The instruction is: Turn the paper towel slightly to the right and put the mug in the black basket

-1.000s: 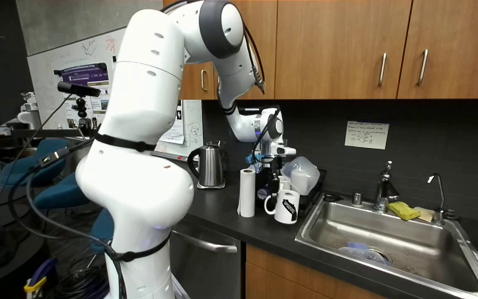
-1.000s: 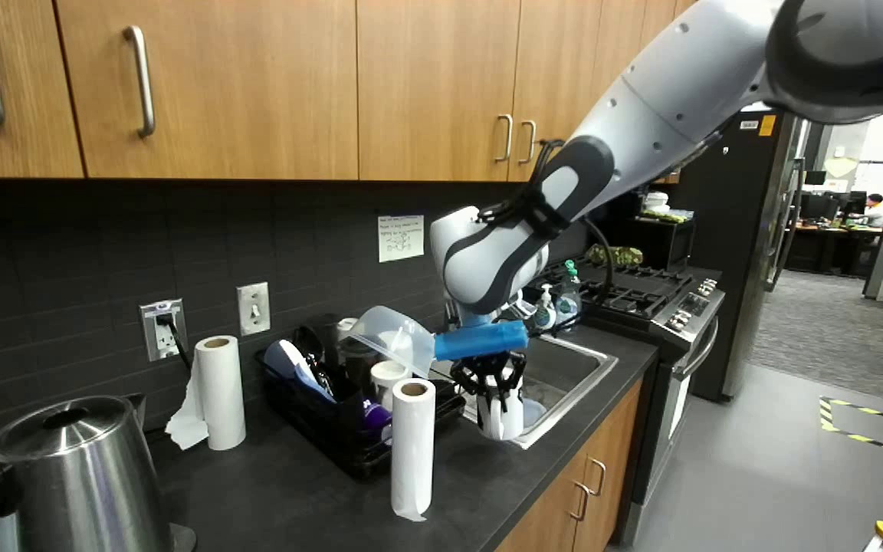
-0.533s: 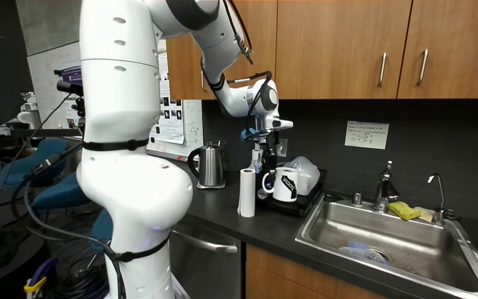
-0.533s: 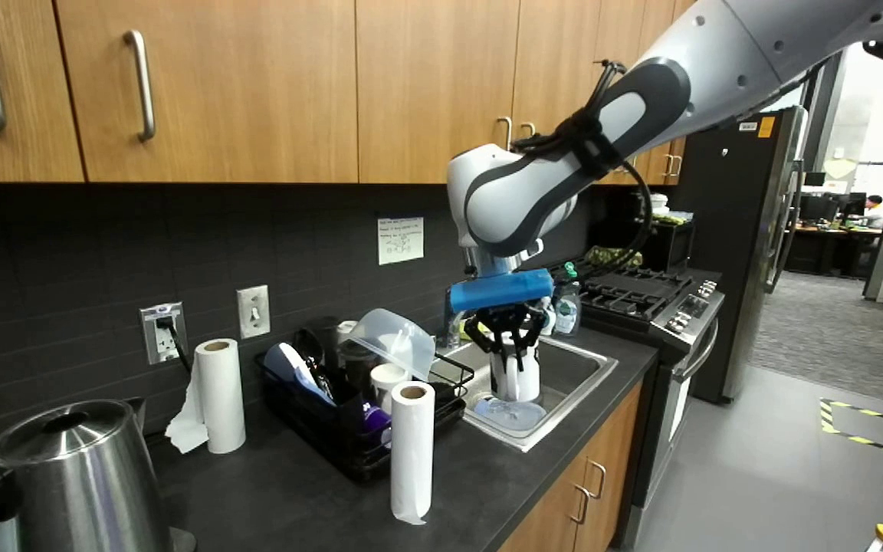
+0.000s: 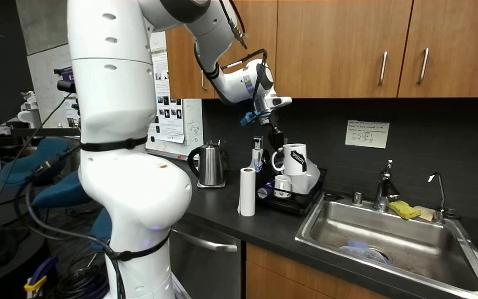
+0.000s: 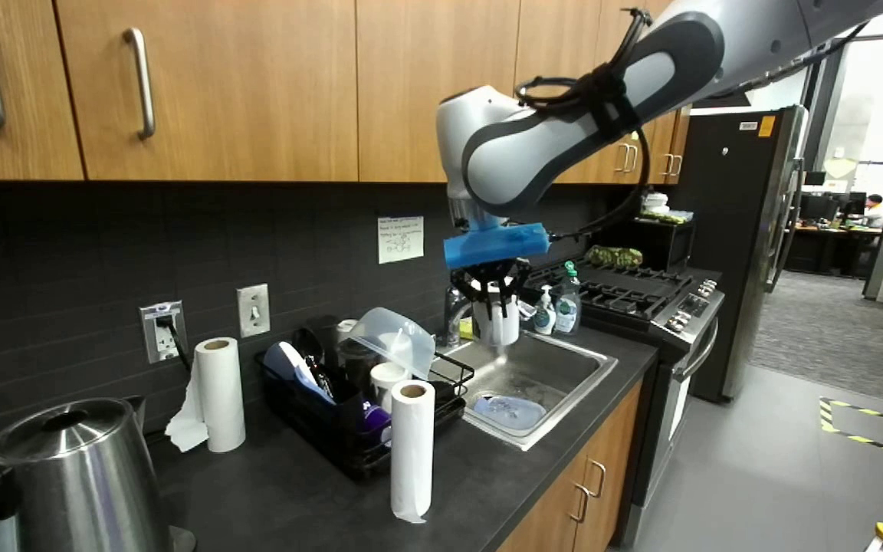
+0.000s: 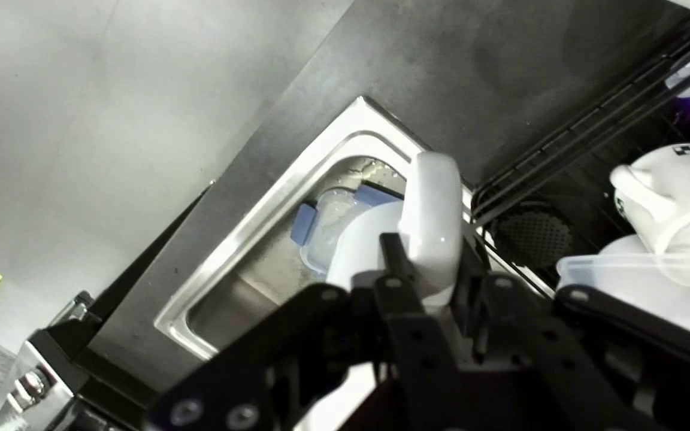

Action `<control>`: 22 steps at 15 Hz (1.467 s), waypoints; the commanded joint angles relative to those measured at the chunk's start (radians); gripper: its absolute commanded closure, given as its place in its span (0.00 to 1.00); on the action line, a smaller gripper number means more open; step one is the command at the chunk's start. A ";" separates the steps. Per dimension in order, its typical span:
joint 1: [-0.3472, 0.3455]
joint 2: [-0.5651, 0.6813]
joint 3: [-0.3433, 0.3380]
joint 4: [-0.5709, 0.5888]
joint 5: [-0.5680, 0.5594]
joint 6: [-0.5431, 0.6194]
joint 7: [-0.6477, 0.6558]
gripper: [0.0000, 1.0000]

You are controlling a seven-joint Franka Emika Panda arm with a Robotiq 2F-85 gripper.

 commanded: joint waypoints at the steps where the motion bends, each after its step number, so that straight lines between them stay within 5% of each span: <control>1: 0.001 0.042 0.045 0.122 -0.036 -0.020 -0.052 0.95; 9: 0.031 0.179 0.077 0.278 0.023 -0.033 -0.191 0.95; 16: 0.049 0.352 0.031 0.396 0.024 -0.065 -0.271 0.95; 22: 0.078 0.364 -0.006 0.510 0.004 -0.188 -0.291 0.95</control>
